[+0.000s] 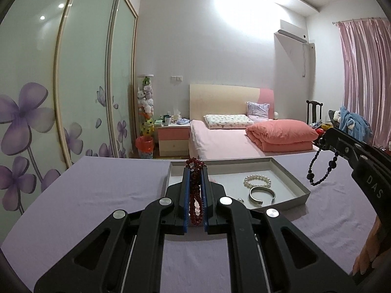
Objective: Organize jewelry
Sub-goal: 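Carry red necklace in left tool while right tool carries black necklace to tray, then lower red necklace into tray, open left tool while right tool releases black necklace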
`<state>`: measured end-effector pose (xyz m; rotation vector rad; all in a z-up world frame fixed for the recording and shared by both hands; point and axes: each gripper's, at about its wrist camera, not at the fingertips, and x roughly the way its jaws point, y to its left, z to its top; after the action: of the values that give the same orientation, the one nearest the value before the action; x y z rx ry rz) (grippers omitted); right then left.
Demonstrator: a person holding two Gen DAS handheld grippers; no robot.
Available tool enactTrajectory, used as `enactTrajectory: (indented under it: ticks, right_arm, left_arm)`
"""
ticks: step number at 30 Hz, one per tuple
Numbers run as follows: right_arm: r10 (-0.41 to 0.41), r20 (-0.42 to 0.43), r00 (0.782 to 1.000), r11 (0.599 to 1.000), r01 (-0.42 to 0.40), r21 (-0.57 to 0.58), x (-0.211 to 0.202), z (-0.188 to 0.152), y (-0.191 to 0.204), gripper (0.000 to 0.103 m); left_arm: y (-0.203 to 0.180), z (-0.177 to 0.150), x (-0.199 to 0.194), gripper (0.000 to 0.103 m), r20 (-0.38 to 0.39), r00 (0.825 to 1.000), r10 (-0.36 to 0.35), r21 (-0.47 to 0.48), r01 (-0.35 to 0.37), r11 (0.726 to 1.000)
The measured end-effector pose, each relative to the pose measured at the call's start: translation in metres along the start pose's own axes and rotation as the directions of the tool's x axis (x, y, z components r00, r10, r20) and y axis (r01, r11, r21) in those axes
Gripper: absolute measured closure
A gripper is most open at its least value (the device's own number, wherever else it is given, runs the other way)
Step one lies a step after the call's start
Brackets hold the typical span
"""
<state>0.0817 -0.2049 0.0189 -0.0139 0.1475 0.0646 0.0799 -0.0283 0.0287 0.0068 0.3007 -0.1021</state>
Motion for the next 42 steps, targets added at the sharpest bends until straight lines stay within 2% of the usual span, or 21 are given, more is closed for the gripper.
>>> enactTrajectory:
  ticks: [10, 15, 22, 32, 42]
  right_arm:
    - [-0.024, 0.027, 0.999, 1.0, 0.024, -0.005, 0.008, 0.008, -0.005, 0.098]
    - [-0.038, 0.048, 0.998, 0.999, 0.039, -0.01, 0.02, 0.015, -0.006, 0.098]
    - [-0.048, 0.041, 0.998, 0.999, 0.048, -0.001, 0.042, 0.014, -0.011, 0.098]
    - [-0.029, -0.063, 0.998, 0.998, 0.033, 0.052, 0.098, 0.005, -0.03, 0.098]
    - [0.015, -0.195, 0.981, 0.996, 0.003, 0.094, 0.158, -0.007, -0.034, 0.098]
  left_arm:
    - [0.003, 0.003, 0.01, 0.094, -0.01, 1.0, -0.008, -0.016, 0.008, 1.0]
    - [0.004, 0.011, 0.025, 0.094, -0.007, 1.0, -0.01, -0.024, 0.01, 1.0]
    - [0.003, 0.011, 0.052, 0.094, -0.045, 0.999, -0.028, -0.037, 0.026, 0.999]
    - [0.005, 0.01, 0.093, 0.094, -0.115, 0.99, -0.079, -0.043, 0.075, 0.996]
    - [0.003, 0.006, 0.132, 0.094, -0.191, 0.974, -0.117, -0.043, 0.111, 0.993]
